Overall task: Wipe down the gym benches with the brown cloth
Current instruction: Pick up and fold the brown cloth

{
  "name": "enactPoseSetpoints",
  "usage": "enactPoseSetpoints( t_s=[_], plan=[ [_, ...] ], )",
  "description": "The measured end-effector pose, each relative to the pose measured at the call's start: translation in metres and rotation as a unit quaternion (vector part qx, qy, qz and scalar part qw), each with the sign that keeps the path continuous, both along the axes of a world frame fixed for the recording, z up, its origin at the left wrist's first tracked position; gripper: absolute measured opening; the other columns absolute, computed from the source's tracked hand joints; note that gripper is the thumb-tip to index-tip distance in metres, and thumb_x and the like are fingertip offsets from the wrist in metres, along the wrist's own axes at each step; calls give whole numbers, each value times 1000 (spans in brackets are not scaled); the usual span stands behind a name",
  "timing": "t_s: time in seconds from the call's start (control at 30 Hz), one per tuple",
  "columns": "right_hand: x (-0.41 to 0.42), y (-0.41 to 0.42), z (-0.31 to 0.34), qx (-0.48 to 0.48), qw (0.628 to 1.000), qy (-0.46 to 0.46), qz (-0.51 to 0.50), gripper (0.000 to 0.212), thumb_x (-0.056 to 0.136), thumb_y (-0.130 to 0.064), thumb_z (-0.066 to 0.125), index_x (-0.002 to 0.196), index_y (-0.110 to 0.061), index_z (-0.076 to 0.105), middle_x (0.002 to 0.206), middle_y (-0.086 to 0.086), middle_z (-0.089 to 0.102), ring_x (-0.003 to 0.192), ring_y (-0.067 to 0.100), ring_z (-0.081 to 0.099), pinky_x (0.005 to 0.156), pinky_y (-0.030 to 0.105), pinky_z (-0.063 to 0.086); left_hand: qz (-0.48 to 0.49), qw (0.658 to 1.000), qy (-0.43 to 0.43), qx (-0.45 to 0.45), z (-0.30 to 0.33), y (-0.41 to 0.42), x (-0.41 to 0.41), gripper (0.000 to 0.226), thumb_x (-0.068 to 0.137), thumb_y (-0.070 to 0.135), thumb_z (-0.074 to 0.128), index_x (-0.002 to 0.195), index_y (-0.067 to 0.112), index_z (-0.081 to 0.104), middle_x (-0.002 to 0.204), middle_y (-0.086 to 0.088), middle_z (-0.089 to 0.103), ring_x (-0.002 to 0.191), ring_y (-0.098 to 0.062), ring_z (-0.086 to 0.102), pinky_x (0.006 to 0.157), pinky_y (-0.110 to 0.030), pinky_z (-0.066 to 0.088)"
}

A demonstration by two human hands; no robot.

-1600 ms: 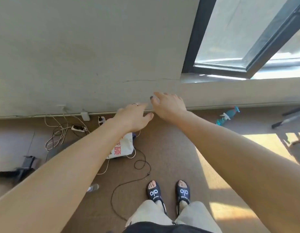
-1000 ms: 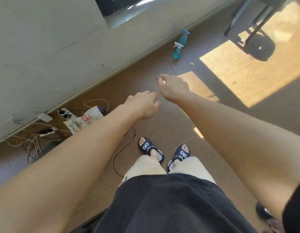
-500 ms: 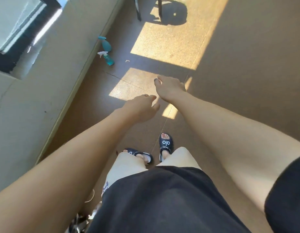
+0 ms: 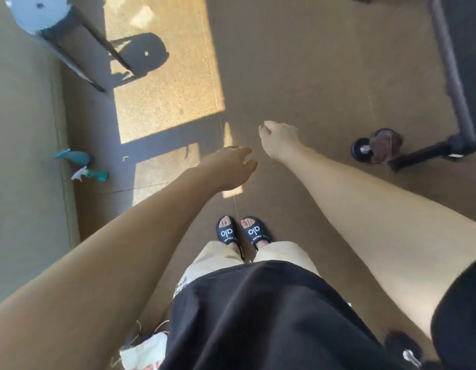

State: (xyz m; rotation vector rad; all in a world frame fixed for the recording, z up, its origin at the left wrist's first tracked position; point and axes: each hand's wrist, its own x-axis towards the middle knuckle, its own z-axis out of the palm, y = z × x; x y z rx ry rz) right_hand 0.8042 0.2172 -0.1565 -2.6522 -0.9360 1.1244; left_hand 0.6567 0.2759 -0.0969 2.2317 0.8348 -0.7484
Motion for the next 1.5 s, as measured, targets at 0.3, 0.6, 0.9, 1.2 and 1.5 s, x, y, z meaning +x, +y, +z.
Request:
enactPoseSetpoints(
  t_s=[0.3, 0.6, 0.9, 1.2, 1.5],
  plan=[
    [85, -88, 5, -11, 985, -36, -166, 54, 111, -44, 25, 160, -25, 39, 162, 7, 44, 147, 33, 40, 115, 45, 33, -171, 985, -10, -30, 14, -16, 111, 51, 112, 34, 35, 158, 13, 38, 161, -11, 40, 148, -29, 38, 120, -42, 30],
    [186, -172, -11, 4, 950, -3, -313, 53, 111, -42, 27, 159, -23, 39, 160, 12, 45, 146, 38, 40, 115, 50, 33, -317, 948, 8, -20, -1, -67, 246, 45, 112, 32, 32, 145, 8, 50, 149, -13, 52, 138, -32, 45, 113, -47, 36],
    [273, -208, -32, 0, 923, 1, -385, 53, 111, -43, 26, 158, -23, 41, 156, 11, 51, 140, 35, 50, 113, 51, 43, -368, 930, 9, -13, -31, -90, 368, 53, 108, 45, 37, 156, 24, 39, 160, -9, 44, 145, -31, 42, 118, -46, 35],
    [354, -212, -57, -13, 859, 21, -512, 52, 110, -44, 30, 155, -23, 43, 152, 13, 54, 136, 37, 53, 111, 48, 46, -465, 884, -32, -28, -70, -81, 510, 54, 107, 42, 41, 157, 21, 40, 157, -9, 48, 141, -30, 47, 115, -49, 40],
    [413, -234, -89, 14, 801, 57, -596, 55, 108, -38, 42, 160, -22, 36, 157, 11, 49, 144, 35, 44, 114, 42, 37, -535, 843, -4, -50, -97, -101, 616, 43, 108, 29, 45, 146, 8, 50, 142, -18, 57, 130, -33, 53, 104, -40, 42]
  ],
)
